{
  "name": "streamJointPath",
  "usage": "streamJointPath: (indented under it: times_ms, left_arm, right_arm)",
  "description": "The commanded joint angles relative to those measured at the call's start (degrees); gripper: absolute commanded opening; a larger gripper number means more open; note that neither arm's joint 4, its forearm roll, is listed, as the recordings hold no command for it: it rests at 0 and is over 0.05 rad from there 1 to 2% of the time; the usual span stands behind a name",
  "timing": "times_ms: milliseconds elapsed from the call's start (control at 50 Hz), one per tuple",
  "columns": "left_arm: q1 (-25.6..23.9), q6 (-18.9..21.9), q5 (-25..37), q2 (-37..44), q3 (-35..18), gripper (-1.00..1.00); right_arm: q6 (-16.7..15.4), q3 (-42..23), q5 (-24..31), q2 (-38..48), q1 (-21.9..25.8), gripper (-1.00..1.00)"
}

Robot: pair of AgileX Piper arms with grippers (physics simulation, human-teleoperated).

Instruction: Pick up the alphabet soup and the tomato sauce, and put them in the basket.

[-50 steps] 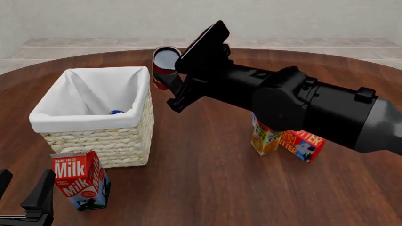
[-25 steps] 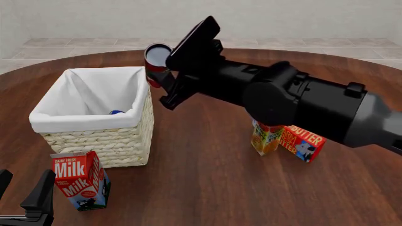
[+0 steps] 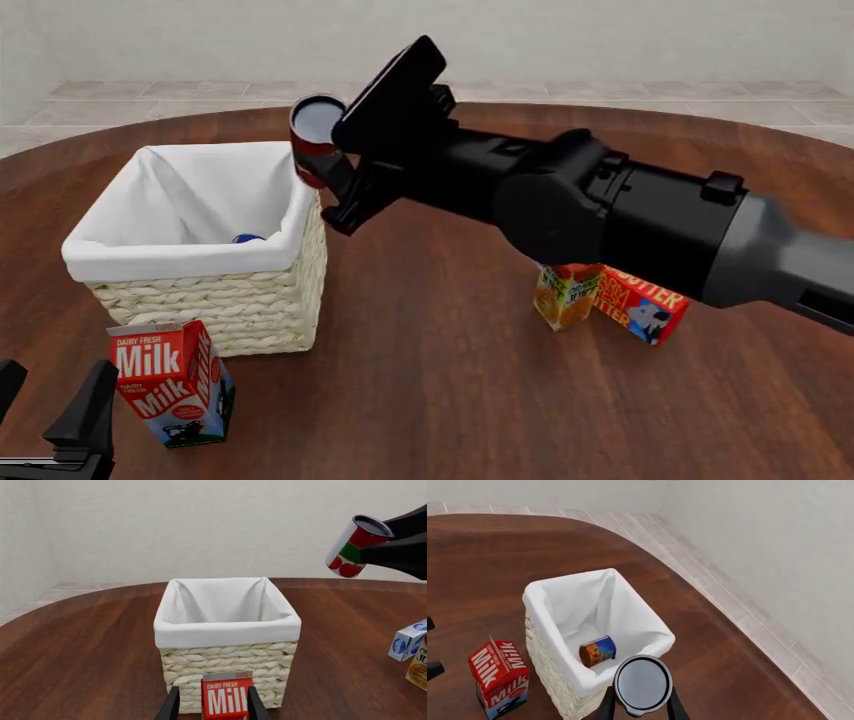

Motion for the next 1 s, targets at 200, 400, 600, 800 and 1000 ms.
streamJointPath:
  times_ms: [200,400,600,800,1000]
  left_arm:
    - [0.0,0.0,0.0,0.0,0.0,1.00]
    - [0.0,0.0,0.0,0.0,0.0,1.00]
    - [0.0,0.0,0.0,0.0,0.0,1.00]
    - [0.0,0.0,0.0,0.0,0.0,1.00]
    - [0.0,0.0,0.0,0.0,0.0,1.00]
  right_arm:
    - [1.2,-2.0,0.0,1.6,1.3,-1.00]
    - [1.1,-3.3,0.5,2.5,1.8,-1.00]
    - [1.0,-5.3,1.3,3.6,2.2,-1.00]
    - [0.9,-6.4,1.5,4.9,2.6,-1.00]
    - [1.0,-7.3,1.5,6.2,2.9,-1.00]
